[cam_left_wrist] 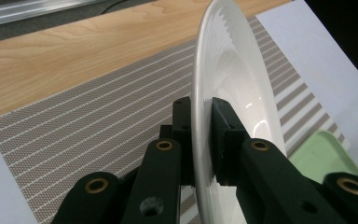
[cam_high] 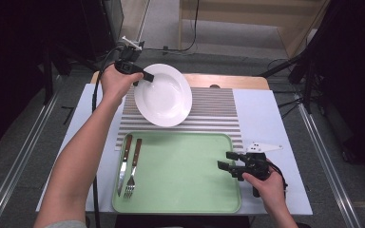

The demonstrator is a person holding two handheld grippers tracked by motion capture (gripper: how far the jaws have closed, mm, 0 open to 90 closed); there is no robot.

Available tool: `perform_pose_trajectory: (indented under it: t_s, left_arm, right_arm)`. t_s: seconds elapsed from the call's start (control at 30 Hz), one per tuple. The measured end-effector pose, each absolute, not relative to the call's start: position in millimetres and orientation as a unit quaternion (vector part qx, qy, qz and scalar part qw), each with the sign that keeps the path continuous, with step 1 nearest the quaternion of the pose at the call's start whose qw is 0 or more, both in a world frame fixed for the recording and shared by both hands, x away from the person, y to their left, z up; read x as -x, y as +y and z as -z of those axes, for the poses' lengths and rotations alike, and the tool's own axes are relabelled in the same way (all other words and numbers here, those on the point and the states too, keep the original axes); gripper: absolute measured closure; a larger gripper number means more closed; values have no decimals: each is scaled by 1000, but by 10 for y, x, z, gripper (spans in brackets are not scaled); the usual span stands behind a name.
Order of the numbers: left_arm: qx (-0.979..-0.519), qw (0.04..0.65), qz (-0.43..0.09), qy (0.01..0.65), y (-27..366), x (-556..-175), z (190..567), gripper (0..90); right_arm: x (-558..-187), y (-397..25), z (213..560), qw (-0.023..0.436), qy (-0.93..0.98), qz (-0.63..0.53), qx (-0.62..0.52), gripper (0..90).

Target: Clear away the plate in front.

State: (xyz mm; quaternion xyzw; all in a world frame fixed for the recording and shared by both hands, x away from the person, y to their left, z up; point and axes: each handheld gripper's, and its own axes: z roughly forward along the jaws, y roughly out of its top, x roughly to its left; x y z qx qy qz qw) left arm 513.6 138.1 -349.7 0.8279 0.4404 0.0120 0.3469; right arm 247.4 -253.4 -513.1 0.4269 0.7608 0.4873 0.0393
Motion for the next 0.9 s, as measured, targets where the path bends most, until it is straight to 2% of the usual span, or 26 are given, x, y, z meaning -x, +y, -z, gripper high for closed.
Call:
perform_pose_trajectory:
  t_s: [0.57,0.9]
  left_arm:
    - [-840,350,26,414,1282,-4823,3369,803]
    - [-837,358,49,410,1310,-4672,3433,803]
  right_arm:
    - [-2478,-2580,5133,36,753,-496,-431,353]
    - [-2485,-2572,5139,36,754,-494,-432,353]
